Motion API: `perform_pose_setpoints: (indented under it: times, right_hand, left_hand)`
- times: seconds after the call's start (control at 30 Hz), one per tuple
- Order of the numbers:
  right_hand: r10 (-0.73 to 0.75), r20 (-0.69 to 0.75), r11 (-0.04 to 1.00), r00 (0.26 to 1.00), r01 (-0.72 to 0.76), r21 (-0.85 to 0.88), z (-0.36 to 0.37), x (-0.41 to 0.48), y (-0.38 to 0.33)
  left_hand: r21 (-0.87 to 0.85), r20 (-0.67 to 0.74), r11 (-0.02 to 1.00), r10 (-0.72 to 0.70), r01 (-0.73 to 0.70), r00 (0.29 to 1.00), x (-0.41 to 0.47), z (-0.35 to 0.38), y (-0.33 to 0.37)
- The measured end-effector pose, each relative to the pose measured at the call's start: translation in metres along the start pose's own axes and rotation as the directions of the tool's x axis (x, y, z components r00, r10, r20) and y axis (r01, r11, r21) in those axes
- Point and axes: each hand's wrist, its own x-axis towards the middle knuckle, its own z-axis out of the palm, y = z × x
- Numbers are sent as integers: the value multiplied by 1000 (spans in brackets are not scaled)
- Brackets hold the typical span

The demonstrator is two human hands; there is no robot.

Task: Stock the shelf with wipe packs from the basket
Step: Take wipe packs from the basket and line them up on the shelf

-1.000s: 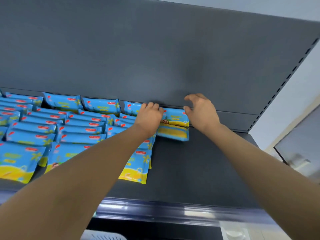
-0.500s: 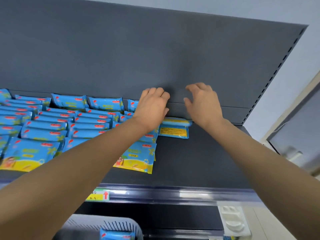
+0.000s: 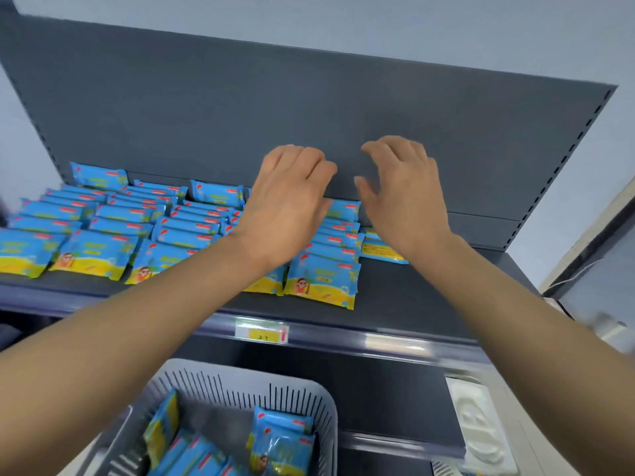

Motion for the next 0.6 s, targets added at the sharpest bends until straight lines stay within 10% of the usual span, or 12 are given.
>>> perform_pose_setpoints:
  times: [0.33,0.6]
  right_hand:
    - [-95,-30,982,995,99,160,-1,-64,-102]
    - [-161,405,979,900,92,184,93,-167,-145]
  left_hand:
    - [52,-35,998,-31,33,999,-105,-84,-21]
    - [-28,350,989,-129,148,928,-239,-51,-37]
